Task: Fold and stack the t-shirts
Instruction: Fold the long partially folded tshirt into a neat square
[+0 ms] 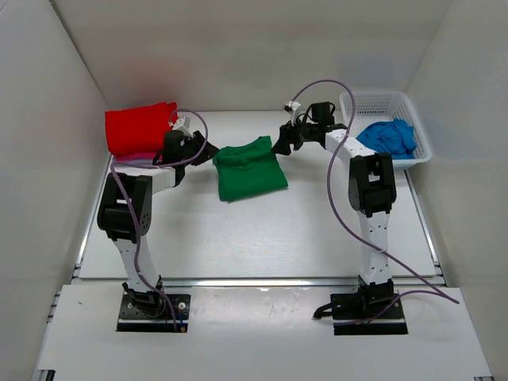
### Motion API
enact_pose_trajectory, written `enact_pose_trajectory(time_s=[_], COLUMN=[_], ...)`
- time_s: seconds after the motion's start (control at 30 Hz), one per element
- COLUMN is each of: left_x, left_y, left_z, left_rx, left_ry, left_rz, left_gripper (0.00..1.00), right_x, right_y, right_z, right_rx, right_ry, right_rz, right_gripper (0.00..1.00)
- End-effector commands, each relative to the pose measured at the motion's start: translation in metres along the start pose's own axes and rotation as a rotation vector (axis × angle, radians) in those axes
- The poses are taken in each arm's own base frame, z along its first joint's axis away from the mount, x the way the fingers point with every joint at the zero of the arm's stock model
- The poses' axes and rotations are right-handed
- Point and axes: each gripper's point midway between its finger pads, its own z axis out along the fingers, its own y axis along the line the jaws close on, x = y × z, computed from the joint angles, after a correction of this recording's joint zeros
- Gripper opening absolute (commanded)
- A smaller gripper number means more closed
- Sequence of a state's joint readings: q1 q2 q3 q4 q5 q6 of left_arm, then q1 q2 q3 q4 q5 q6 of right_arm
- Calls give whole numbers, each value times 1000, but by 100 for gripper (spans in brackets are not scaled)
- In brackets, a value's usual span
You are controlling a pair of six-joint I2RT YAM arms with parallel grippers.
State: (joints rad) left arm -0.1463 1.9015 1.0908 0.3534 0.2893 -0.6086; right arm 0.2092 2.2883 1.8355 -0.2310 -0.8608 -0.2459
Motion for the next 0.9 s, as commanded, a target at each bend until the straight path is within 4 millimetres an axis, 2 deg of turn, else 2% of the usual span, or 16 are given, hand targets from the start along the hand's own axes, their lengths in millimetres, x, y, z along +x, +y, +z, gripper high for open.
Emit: enact_pose_trajectory(time_s=[0.0, 0.03, 0.13, 0.17, 0.27, 0.33, 0.4, 0.43, 0.47, 0.5, 0.57, 0.67, 0.8, 0.87], left_x=[3, 6, 9, 14, 22, 22, 20, 29, 28, 29, 33, 35, 34, 37], left_y=[-18, -18, -23, -19, -25, -27, -27, -29, -28, -26, -22, -21, -22, -21], left_z=[5, 4, 4, 5, 5, 5, 4, 4, 5, 7, 6, 6, 7, 7], left_rx=[92, 98, 123, 118, 153, 174, 168, 179, 173, 170, 162, 166, 167, 167], left_ry=[18, 20, 35, 54, 70, 68, 63, 87, 89, 93, 101, 109, 104, 110], left_rz=[102, 111, 130, 135, 131, 129, 125, 130, 129, 131, 128, 135, 149, 150], left_gripper=[52, 53, 52, 52, 51, 48, 46, 44, 43, 43, 46, 49, 49, 48], right_x=[0, -4, 7, 2, 6, 8, 4, 4, 1, 1, -7, -7, 5, 6], right_y=[1, 3, 1, 1, 2, -1, 0, -2, -3, -2, -3, -6, -6, 0], right_z=[4, 6, 8, 8, 11, 12, 16, 16, 18, 24, 24, 26, 29, 32], right_rx=[-26, -29, -31, -29, -37, -38, -52, -55, -62, -69, -73, -85, -85, -99], right_ry=[14, 9, 31, 24, 30, 36, 31, 29, 21, 24, 15, 20, 55, 64], right_rz=[-36, -54, -39, -52, -51, -47, -49, -46, -50, -46, -52, -40, -33, -33], right_gripper=[62, 61, 58, 58, 55, 49, 50, 50, 50, 50, 49, 47, 47, 40])
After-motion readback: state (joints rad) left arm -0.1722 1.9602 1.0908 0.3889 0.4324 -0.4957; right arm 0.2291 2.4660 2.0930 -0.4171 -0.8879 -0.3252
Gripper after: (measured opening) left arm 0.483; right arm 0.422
